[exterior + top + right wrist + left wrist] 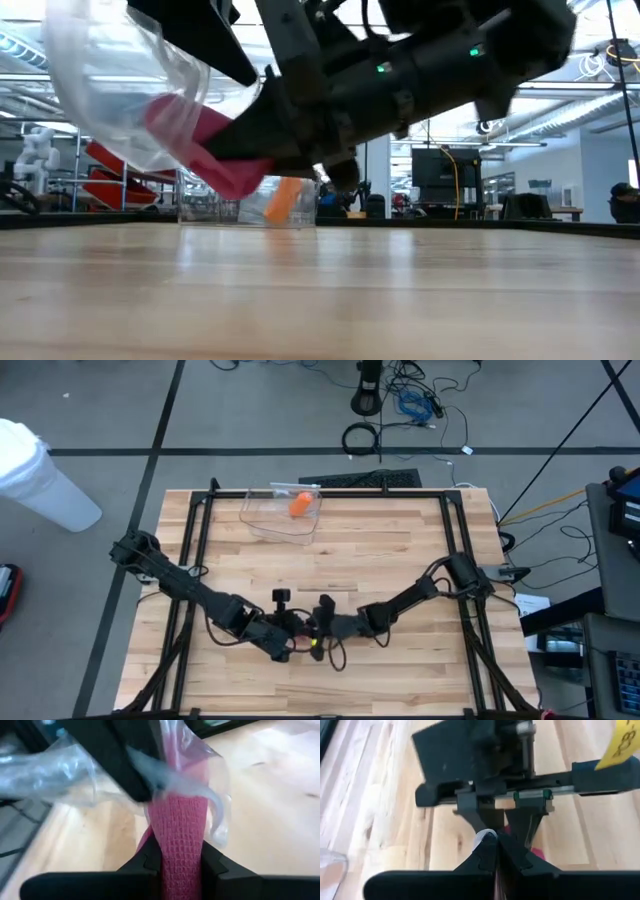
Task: Roll bandage
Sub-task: Put the rolled pink bandage into the transparent zip bag
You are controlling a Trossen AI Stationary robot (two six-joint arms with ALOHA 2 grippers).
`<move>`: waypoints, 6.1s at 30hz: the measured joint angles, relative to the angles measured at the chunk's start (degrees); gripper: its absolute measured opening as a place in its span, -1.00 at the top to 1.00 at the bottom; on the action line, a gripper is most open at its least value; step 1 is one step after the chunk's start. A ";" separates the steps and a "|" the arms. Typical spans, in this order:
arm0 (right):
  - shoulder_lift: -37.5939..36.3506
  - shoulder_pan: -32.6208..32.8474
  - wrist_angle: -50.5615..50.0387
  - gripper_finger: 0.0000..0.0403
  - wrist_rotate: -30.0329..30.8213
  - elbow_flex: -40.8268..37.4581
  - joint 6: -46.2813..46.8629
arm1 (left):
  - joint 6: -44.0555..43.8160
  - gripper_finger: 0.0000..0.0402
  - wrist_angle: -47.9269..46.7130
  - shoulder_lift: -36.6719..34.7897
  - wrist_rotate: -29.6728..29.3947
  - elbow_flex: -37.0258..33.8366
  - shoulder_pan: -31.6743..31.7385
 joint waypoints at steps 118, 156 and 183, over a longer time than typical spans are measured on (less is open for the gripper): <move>-9.05 11.01 13.71 0.04 20.46 -16.95 -7.16 | 2.79 0.97 13.09 8.57 1.03 1.77 0.26; -3.98 17.27 -16.05 -0.01 30.52 2.29 -24.04 | -0.25 0.97 23.49 8.20 14.87 1.75 0.90; -18.65 33.04 -30.99 0.09 54.14 2.27 -27.02 | 4.97 0.97 9.45 5.69 14.76 11.19 1.09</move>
